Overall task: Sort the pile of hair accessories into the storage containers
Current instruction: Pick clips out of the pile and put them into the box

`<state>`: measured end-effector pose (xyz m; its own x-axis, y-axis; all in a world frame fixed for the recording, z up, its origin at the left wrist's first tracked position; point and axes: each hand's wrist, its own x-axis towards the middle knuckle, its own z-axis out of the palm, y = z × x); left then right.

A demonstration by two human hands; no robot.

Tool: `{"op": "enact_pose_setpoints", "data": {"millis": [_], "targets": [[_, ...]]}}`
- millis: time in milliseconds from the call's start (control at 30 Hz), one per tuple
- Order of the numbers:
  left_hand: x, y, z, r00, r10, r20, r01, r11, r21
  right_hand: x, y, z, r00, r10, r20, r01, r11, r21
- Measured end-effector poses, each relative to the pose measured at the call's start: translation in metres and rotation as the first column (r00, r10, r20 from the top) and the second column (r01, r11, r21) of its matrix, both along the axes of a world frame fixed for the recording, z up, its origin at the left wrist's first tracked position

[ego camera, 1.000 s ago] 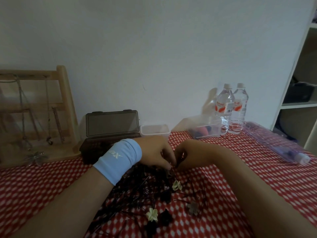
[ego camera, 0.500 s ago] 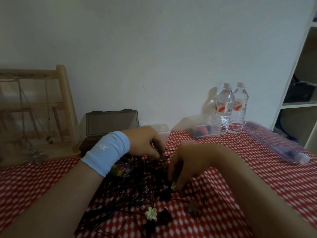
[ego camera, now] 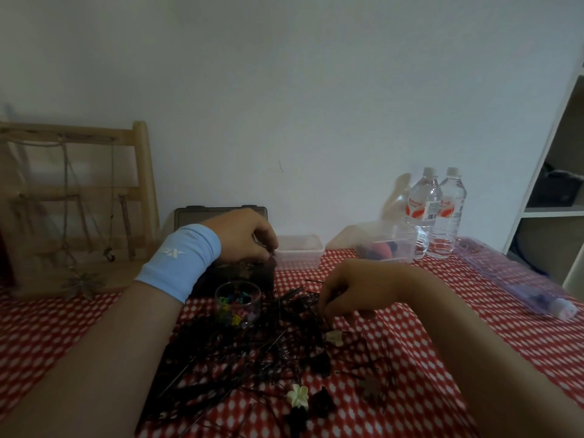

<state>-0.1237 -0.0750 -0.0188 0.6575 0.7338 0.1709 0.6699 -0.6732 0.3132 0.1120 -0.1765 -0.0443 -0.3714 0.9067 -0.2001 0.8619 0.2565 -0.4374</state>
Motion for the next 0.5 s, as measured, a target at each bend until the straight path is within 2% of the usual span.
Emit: {"op": "enact_pose_setpoints", "data": {"millis": [133,233,333,500], "targets": [[-0.017,0.009,0.002,0.997,0.071,-0.004,-0.071,0.997,0.044,-0.018,0.024,0.008,0.99,-0.058,-0.13,0.084,0.974,0.208],[-0.029,0.017,-0.001,0.989,0.149,-0.02,-0.148,0.987,0.061,-0.049,0.053,0.014,0.981,-0.033,-0.193,0.1,0.932,0.349],[-0.037,0.023,-0.008,0.981,0.189,-0.029,-0.187,0.981,0.057,-0.078,0.081,0.015,0.989,-0.027,-0.148,0.088,0.902,0.422],[-0.047,0.032,-0.016,0.961,0.264,-0.08,-0.261,0.964,0.052,-0.102,0.106,0.012,1.0,0.011,0.022,-0.018,0.92,0.392]]}}
